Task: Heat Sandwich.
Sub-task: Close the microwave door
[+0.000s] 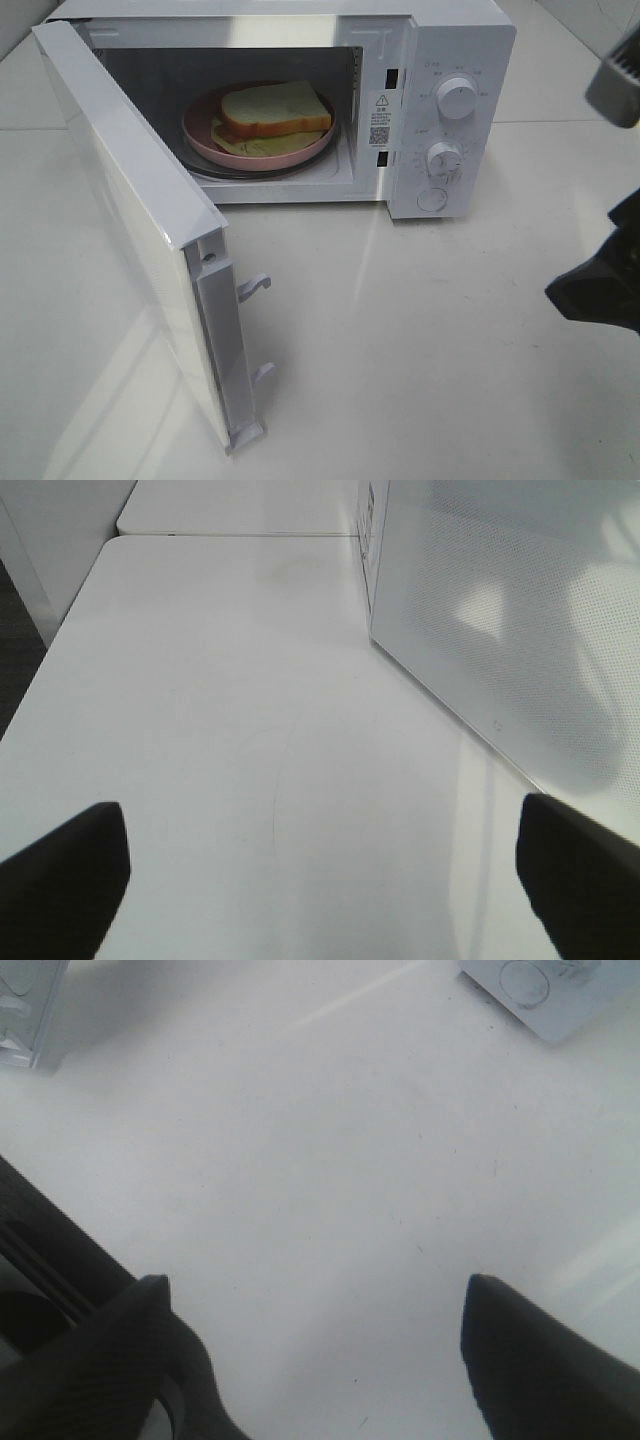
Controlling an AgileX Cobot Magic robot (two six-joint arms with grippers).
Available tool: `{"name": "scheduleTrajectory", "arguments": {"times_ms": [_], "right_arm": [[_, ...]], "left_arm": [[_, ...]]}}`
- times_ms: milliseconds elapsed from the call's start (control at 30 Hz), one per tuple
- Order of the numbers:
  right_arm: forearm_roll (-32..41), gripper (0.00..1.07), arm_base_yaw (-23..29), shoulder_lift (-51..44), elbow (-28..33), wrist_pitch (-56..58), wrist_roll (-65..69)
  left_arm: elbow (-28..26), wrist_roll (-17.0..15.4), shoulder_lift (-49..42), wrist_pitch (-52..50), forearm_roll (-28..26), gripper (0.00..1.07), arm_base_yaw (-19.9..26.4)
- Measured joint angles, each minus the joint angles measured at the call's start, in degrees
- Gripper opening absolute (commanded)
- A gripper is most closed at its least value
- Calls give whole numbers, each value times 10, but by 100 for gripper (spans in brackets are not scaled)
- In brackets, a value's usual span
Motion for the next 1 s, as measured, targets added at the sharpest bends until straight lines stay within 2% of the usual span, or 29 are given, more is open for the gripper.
{"name": "scheduleTrajectory", "arguments": {"times_ms": [367, 600, 767, 900, 933, 1000], "right_arm": [[1, 77, 0, -144, 0, 128, 34], [0, 77, 0, -190, 10, 155, 51], [0, 77, -2, -239, 44, 158, 61], [0, 77, -37, -279, 72, 160, 61], [0, 77, -65, -295, 81, 160, 61], [0, 77, -89, -311, 89, 160, 61]], "left_arm": [[0, 0, 0, 0, 0, 101, 0], [0, 0, 0, 0, 0, 101, 0], [0, 0, 0, 0, 0, 101, 0], [0, 0, 0, 0, 0, 101, 0], [0, 0, 0, 0, 0, 101, 0], [0, 0, 0, 0, 0, 101, 0]]}}
